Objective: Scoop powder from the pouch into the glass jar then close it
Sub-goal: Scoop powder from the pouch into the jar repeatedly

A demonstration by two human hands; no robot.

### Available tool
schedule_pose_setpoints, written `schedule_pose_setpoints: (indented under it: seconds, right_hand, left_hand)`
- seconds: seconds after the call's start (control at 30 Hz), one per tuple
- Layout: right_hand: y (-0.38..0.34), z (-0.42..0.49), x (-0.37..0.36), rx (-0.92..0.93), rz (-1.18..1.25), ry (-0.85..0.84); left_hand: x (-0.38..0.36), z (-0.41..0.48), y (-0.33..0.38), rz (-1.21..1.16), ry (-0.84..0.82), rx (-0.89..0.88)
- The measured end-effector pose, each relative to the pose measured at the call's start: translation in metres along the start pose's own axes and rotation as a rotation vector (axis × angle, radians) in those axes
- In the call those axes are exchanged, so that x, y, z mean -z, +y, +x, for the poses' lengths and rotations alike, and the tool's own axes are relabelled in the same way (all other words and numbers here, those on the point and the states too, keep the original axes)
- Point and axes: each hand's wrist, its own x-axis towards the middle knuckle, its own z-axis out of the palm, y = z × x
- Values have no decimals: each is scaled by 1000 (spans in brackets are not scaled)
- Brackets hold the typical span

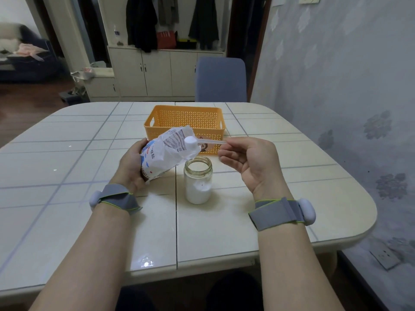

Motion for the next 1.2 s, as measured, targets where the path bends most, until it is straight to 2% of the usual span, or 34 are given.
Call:
schedule_pose_setpoints:
  seconds: [0.53, 1.2]
  right_hand:
    - [0, -9, 21, 13, -29, 16]
    - [11, -15, 19, 170, -138, -83]
  left_hand:
    - [6, 3, 5, -21, -20, 28]
    - [5, 3, 4, -34, -1, 30]
